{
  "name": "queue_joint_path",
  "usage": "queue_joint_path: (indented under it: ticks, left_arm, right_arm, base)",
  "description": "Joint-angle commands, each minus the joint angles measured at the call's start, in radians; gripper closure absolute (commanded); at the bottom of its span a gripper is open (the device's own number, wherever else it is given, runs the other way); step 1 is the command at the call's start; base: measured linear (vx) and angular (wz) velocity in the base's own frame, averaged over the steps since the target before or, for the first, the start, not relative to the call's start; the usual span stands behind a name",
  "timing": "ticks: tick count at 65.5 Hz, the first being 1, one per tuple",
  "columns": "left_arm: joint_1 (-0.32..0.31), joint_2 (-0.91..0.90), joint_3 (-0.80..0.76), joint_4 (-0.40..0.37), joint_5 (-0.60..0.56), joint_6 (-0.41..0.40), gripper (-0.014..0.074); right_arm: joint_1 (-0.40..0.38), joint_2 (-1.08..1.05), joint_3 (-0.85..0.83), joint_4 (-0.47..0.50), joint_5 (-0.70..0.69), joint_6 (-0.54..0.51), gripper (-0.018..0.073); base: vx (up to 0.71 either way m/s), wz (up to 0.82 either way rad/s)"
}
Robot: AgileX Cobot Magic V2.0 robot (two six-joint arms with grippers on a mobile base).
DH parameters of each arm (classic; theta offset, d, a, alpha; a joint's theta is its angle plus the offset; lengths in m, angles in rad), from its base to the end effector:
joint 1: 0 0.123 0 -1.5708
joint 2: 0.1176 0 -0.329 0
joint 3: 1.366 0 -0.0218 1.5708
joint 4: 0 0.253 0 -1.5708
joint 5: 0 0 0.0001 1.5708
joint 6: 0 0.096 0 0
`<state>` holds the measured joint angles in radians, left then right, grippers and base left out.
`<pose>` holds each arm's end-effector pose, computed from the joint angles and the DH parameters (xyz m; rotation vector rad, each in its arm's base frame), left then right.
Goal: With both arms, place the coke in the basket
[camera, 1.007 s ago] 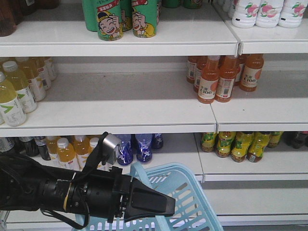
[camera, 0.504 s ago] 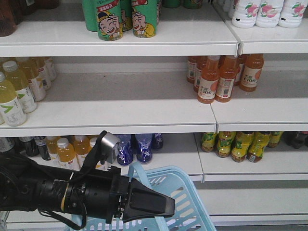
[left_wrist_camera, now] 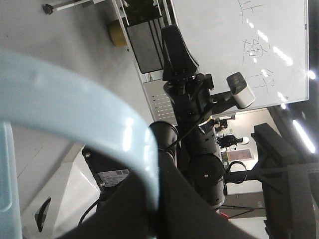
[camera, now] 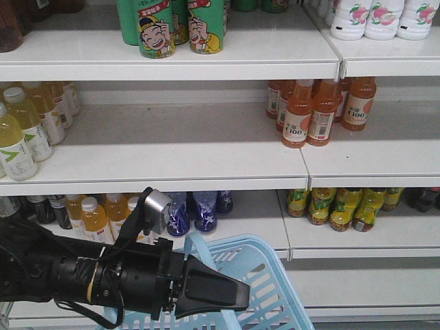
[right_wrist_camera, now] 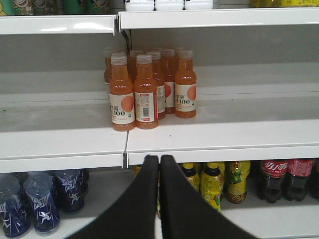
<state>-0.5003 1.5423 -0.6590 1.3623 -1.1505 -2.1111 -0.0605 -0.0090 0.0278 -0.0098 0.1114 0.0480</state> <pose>0.1890 -0.2010 0.2698 0.3297 2.2901 -1.9634 0.0197 -0.0013 0.1935 0.0805 1.6118 -0.0181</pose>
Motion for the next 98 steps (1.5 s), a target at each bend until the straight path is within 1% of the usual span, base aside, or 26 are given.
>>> queue_joint_path:
  ticks: [1,43,98]
  left_arm:
    - [-0.005,-0.035,-0.021,-0.059,-0.227,-0.005,0.0604]
    - [-0.005,-0.035,-0.021,-0.059,-0.227,-0.005,0.0604]
    - [-0.005,-0.035,-0.021,-0.059,-0.227,-0.005,0.0603]
  right_arm:
    - [-0.007,-0.018,0.015,-0.011,-0.077,-0.002,0.0564]
    - [-0.007,-0.018,0.015,-0.011,-0.077,-0.002,0.0564]
    - [-0.007,-0.018,0.015,-0.011,-0.077,-0.002,0.0564]
  base:
    - [0.00,0.00]
    - [0.00,-0.12]
    - [0.02,-0.39]
